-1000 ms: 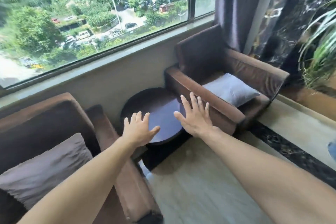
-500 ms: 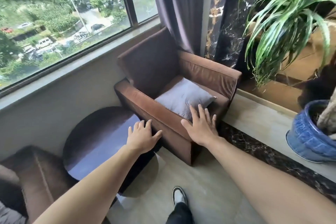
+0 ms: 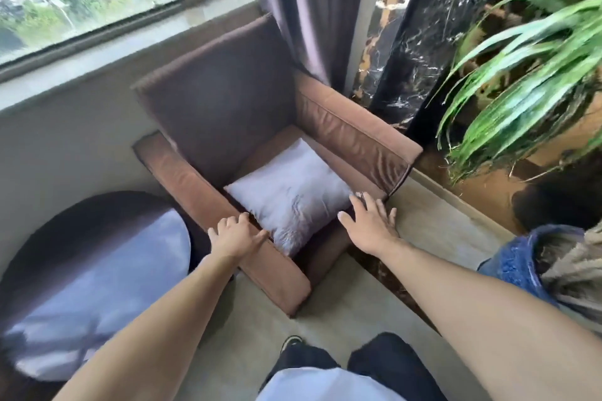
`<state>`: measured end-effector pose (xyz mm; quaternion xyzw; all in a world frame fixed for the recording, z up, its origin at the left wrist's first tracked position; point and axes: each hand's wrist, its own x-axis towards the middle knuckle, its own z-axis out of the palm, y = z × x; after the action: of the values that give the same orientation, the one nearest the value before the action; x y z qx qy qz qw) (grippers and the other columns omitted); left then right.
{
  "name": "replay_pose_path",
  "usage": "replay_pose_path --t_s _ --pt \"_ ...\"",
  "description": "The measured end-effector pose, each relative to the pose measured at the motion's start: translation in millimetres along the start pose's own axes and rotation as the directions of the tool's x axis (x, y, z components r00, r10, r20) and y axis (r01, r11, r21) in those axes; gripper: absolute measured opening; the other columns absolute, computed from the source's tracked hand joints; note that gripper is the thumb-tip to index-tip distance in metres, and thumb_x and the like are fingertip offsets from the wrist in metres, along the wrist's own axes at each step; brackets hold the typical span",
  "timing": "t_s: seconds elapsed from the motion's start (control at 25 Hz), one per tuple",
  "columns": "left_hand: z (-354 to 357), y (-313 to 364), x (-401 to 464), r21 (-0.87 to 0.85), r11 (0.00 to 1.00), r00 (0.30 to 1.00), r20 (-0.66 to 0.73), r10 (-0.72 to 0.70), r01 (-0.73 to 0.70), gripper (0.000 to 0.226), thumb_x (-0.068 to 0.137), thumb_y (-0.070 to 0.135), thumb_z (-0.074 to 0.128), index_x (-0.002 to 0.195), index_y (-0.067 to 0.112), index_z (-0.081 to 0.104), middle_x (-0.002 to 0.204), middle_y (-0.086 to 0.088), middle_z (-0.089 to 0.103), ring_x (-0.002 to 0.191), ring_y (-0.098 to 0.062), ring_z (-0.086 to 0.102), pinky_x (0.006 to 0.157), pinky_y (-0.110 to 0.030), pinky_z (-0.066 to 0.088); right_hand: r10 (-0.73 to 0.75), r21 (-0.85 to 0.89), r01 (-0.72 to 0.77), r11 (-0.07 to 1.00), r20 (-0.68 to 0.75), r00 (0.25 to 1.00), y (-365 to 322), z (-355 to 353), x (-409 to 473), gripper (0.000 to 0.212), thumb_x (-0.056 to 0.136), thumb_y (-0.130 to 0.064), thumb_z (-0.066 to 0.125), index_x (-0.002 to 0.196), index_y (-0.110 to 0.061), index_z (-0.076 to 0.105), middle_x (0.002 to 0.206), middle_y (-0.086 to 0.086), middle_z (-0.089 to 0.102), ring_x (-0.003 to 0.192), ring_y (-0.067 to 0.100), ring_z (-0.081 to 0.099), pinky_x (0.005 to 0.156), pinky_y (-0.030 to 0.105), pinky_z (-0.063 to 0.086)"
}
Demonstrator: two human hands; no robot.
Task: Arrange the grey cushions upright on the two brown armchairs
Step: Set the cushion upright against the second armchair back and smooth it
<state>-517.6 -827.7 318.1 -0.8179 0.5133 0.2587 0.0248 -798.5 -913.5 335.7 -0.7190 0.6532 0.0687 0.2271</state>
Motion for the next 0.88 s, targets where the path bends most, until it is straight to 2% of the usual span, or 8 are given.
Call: replay_pose_path --t_s 0.12,0.24,0.4,0.52,0.64,0.76,0.88 --pt "12.9 26.3 39.8 -0.049 0.990 0.991 0.020 -0.132 0.133 0.074 0.091 0.067 0.049 0.145 0.018 0.041 0.147 -0.015 0.050 0.141 -0.036 0.039 0.116 -0.058 0.027 -0.038 -0.052 0.043 0.998 0.091 0.995 13.9 -5.6 81.1 0.066 0.099 -0.065 0.025 0.157 -0.034 0.021 0.169 0.002 0.008 0.155 0.031 0.006 0.123 0.059 -0.001" --pt "31.0 50.3 70.5 -0.164 0.955 0.969 0.038 -0.245 0.248 0.074 0.094 0.061 0.051 0.150 0.014 0.038 0.147 -0.021 0.049 0.139 -0.039 0.042 0.114 -0.052 0.034 -0.136 -0.073 0.153 0.986 0.200 0.970 16.0 4.6 162.5 0.071 0.097 -0.067 0.025 0.158 -0.031 0.018 0.169 0.003 0.009 0.155 0.030 0.008 0.124 0.057 0.003" --pt "76.1 88.8 110.6 -0.330 0.832 0.893 0.095 -0.440 0.446 0.074 0.098 0.048 0.055 0.153 0.004 0.033 0.148 -0.028 0.045 0.138 -0.044 0.041 0.114 -0.048 0.037 -0.190 -0.062 0.229 0.971 0.376 0.907 27.3 31.7 271.1 0.079 0.091 -0.070 0.034 0.157 -0.028 0.019 0.167 0.005 0.016 0.152 0.034 0.017 0.121 0.057 0.014" --pt "122.9 103.2 154.0 -0.445 0.690 0.814 0.201 -0.544 0.571 0.071 0.098 0.043 0.057 0.153 0.004 0.033 0.150 -0.027 0.045 0.139 -0.042 0.044 0.113 -0.044 0.037 -0.188 -0.043 0.230 0.972 0.445 0.876 46.5 60.1 350.3 0.077 0.096 -0.064 0.040 0.158 -0.023 0.021 0.167 0.009 0.016 0.152 0.035 0.019 0.122 0.053 0.015" --pt "176.5 92.4 228.1 -0.612 0.475 0.726 0.252 -0.640 0.632 0.078 0.097 0.050 0.059 0.153 0.003 0.032 0.154 -0.024 0.043 0.142 -0.038 0.042 0.111 -0.041 0.036 -0.103 0.072 0.079 0.994 0.439 0.893 44.9 108.4 443.9 0.079 0.099 -0.061 0.040 0.159 -0.017 0.016 0.165 0.019 0.018 0.150 0.038 0.024 0.122 0.049 0.021" --pt "227.2 54.1 325.3 -0.761 0.264 0.633 0.237 -0.737 0.593 0.097 0.089 0.068 0.059 0.152 0.000 0.030 0.152 -0.024 0.046 0.140 -0.041 0.045 0.114 -0.043 0.038 -0.039 0.253 -0.049 0.966 0.330 0.943 15.1 175.2 539.7 0.086 0.097 -0.066 0.039 0.159 -0.013 0.015 0.159 0.025 0.030 0.145 0.040 0.033 0.116 0.047 0.027" --pt "259.9 16.5 394.1 -0.867 0.164 0.503 0.111 -0.857 0.471 0.107 0.075 0.088 0.049 0.145 0.008 0.042 0.141 -0.020 0.058 0.128 -0.039 0.055 0.106 -0.046 0.044 0.003 0.445 -0.084 0.891 0.179 0.984 -31.6 230.1 605.8 0.085 0.091 -0.071 0.041 0.147 -0.006 0.042 0.145 0.023 0.051 0.133 0.039 0.048 0.103 0.044 0.037"
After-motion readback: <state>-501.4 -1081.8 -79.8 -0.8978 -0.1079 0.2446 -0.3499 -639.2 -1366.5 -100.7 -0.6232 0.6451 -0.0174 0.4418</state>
